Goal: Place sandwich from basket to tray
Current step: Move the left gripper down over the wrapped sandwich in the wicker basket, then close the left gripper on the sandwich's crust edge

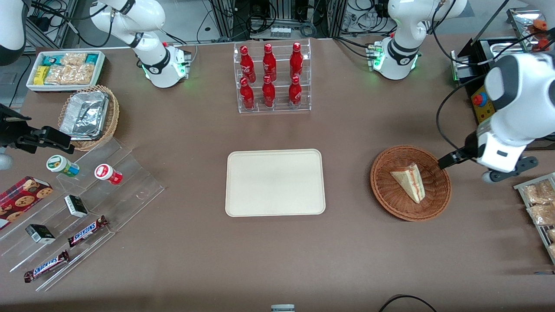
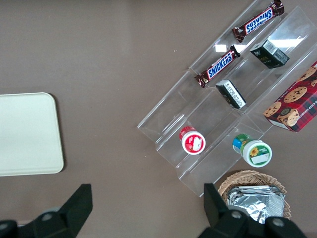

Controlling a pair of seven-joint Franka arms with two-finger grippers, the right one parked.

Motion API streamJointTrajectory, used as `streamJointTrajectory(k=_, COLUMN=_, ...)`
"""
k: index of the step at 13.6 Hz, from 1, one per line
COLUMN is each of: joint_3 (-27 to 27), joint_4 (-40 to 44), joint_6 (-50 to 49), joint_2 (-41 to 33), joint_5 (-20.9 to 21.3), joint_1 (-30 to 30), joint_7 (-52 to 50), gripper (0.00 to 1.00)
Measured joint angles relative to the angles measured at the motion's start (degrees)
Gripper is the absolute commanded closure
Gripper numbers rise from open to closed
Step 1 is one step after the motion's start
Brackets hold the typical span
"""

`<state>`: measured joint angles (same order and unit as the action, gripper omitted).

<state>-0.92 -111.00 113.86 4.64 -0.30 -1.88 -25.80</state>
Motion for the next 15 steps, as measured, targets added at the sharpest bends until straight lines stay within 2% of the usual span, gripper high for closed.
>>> streamJointTrajectory(k=4, joint_3=-0.3, joint_4=-3.2, joint_6=6.2, joint_2=2.8, joint_5=0.0, joint_1=-2.6, joint_7=-4.7, gripper=0.0)
streamJointTrajectory(k=15, joint_3=-0.2, joint_4=-12.2, joint_6=22.6, joint_2=9.9, joint_5=0.0, joint_1=-2.6, joint_7=-8.3, gripper=0.0)
